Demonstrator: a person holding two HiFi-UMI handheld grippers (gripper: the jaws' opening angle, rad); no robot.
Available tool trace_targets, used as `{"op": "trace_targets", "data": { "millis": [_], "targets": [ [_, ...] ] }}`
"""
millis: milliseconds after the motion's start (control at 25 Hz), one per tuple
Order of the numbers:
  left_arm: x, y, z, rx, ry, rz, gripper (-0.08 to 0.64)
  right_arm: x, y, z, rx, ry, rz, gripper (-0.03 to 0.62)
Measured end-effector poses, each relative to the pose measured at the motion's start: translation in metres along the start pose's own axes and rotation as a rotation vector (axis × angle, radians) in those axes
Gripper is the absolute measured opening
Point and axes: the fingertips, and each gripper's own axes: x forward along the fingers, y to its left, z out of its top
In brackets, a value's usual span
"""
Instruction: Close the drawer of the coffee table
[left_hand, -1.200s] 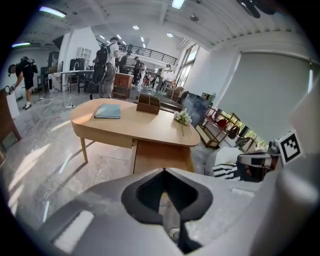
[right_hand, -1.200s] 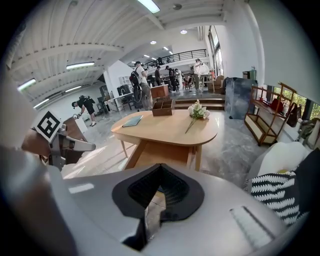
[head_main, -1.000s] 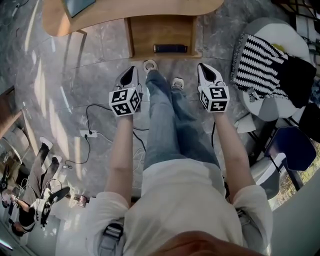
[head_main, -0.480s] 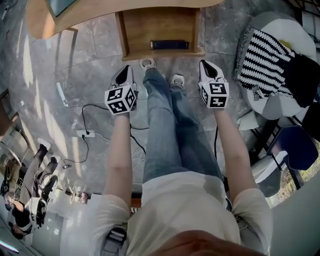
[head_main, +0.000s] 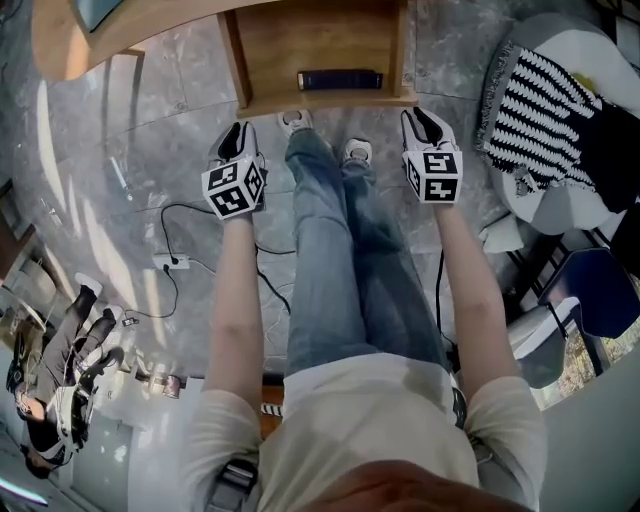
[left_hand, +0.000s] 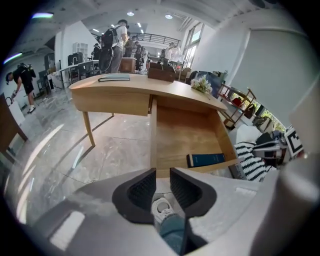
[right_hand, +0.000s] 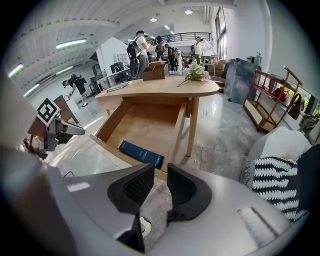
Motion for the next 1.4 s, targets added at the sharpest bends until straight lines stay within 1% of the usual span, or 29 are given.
{"op": "trace_targets", "data": {
  "millis": [80, 200, 320, 440, 640, 680, 840, 880, 920, 1000, 1120, 1280, 1400],
  "targets": [
    [0.006, 0.007, -0.007, 0.011, 0.033, 0.023, 0.103, 0.006, -0.002, -0.005, -0.001, 0.013, 0.005, 0.105],
    [0.016, 0.016, -0.017, 0.040, 0.084, 0.046, 0.184, 0.014, -0.005, -0.011, -0.008, 0.030, 0.006, 0.135],
    [0.026, 0.020, -0.025, 0.074, 0.123, 0.045, 0.247, 0.021, -0.007, -0.016, -0.022, 0.048, 0.006, 0.160],
    [0.036, 0.020, -0.029, 0.117, 0.143, 0.030, 0.302, 0.030, -0.008, -0.021, -0.037, 0.068, 0.006, 0.190],
    [0.052, 0.017, -0.030, 0.186, 0.148, -0.010, 0.333, 0.043, -0.011, -0.029, -0.086, 0.095, -0.008, 0.235],
    [0.055, 0.017, -0.030, 0.199, 0.148, -0.015, 0.342, 0.044, -0.012, -0.030, -0.104, 0.092, -0.018, 0.222],
    [0.069, 0.017, -0.027, 0.231, 0.143, -0.032, 0.367, 0.044, -0.009, -0.030, -0.177, 0.077, -0.037, 0.224],
    [0.071, 0.017, -0.026, 0.235, 0.141, -0.036, 0.373, 0.044, -0.010, -0.030, -0.179, 0.076, -0.044, 0.229],
    [0.074, 0.016, -0.025, 0.240, 0.139, -0.041, 0.376, 0.045, -0.012, -0.030, -0.166, 0.075, -0.055, 0.252],
    [0.077, 0.015, -0.026, 0.250, 0.142, -0.053, 0.377, 0.046, -0.018, -0.033, -0.115, 0.073, -0.072, 0.275],
    [0.082, 0.010, -0.028, 0.258, 0.150, -0.078, 0.377, 0.049, -0.021, -0.036, -0.075, 0.072, -0.050, 0.291],
    [0.087, 0.004, -0.028, 0.285, 0.161, -0.099, 0.377, 0.053, -0.019, -0.043, -0.105, 0.116, -0.002, 0.298],
    [0.090, 0.003, -0.028, 0.292, 0.169, -0.109, 0.377, 0.060, -0.021, -0.044, -0.150, 0.145, -0.003, 0.302]
  ]
}}
